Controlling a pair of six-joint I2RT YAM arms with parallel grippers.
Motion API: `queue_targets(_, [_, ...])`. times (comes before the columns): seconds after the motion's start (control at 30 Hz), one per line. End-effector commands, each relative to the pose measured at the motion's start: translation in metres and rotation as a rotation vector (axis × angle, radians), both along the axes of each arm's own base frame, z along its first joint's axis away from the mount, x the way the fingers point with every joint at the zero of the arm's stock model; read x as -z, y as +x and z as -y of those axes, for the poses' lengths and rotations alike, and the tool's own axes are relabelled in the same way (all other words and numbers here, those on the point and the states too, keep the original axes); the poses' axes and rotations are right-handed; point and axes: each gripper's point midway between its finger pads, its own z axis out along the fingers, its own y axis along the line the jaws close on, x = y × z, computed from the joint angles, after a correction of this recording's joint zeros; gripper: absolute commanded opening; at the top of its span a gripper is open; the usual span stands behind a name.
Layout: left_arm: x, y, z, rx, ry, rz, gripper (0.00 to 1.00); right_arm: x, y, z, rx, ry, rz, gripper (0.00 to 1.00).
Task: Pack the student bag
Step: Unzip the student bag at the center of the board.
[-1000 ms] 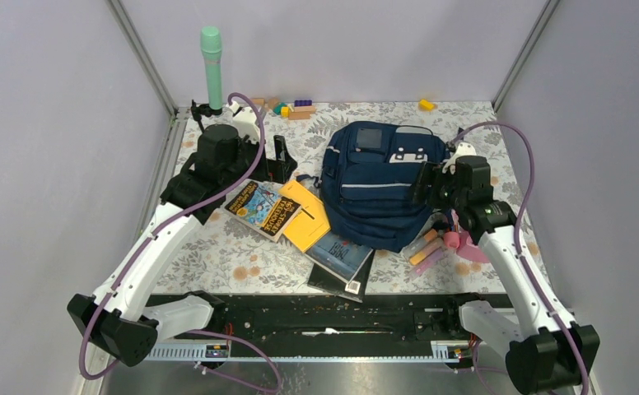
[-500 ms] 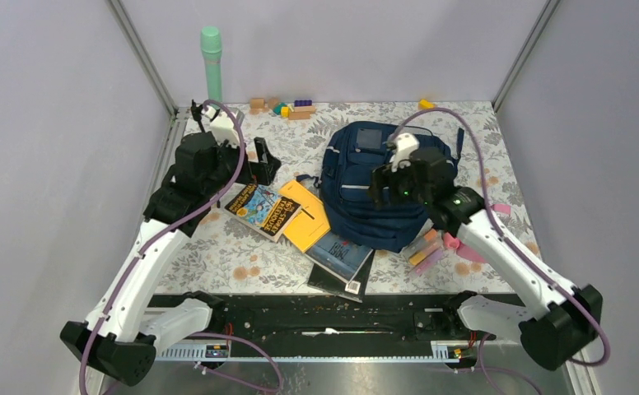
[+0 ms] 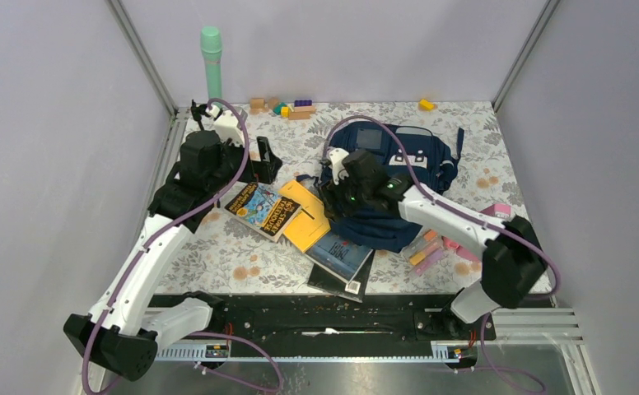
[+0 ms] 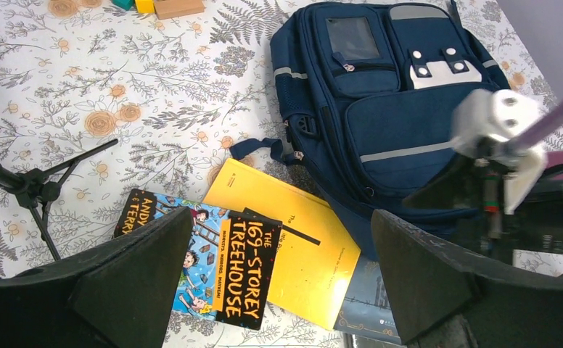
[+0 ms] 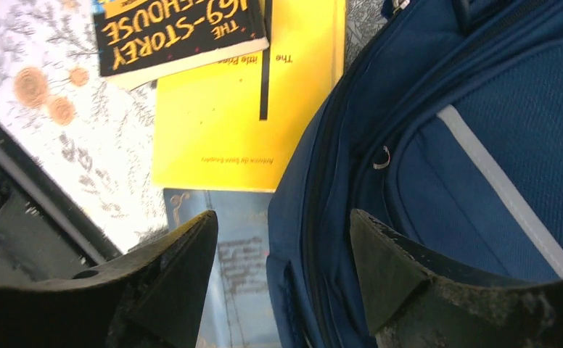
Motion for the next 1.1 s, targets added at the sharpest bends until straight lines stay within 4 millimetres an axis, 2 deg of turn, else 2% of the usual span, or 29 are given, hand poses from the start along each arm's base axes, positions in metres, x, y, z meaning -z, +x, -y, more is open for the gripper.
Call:
queue_targets(0.0, [-0.011,0.004,0.002,0.011,-0.019,0.045,0.99,0.008,0.019,-0.015,-0.002,-0.081,0.061,0.73])
queue_targets(0.1, [-0.011,0.004,0.0,0.003,-0.012,0.049,0.99,0.022,0.024,-0.018,-0.014,-0.13,0.082,0.72])
queue_targets(0.23, [-0.015,0.001,0.005,0.034,-0.026,0.064,0.99,0.034,0.033,-0.01,0.039,-0.195,0.126,0.71])
queue_targets(0.33, [-0.016,0.001,0.004,0.03,-0.027,0.069,0.99,0.039,0.037,-0.004,0.079,-0.206,0.154,0.71])
queue_targets(0.6, [-0.013,0.002,0.004,0.029,-0.022,0.057,0.99,0.051,0.037,-0.004,0.09,-0.193,0.156,0.66])
queue_targets(0.63, [-0.013,0.002,0.004,0.027,-0.022,0.058,0.99,0.05,0.036,-0.006,0.083,-0.178,0.156,0.63])
queue_targets(0.73, [-0.012,0.003,0.003,0.024,-0.018,0.056,0.99,0.05,0.034,-0.009,0.088,-0.15,0.149,0.29])
queue_targets(0.83, [-0.015,0.001,0.006,0.05,-0.015,0.068,0.99,0.043,0.035,-0.008,0.105,-0.136,0.154,0.04])
queue_targets(0.87, [-0.018,-0.001,0.008,0.069,-0.014,0.08,0.99,0.035,0.034,-0.007,0.109,-0.122,0.164,0.0])
queue_targets(1.07, [-0.044,-0.021,0.012,0.161,-0.022,0.211,0.99,-0.027,0.028,-0.003,0.058,-0.022,0.299,0.0])
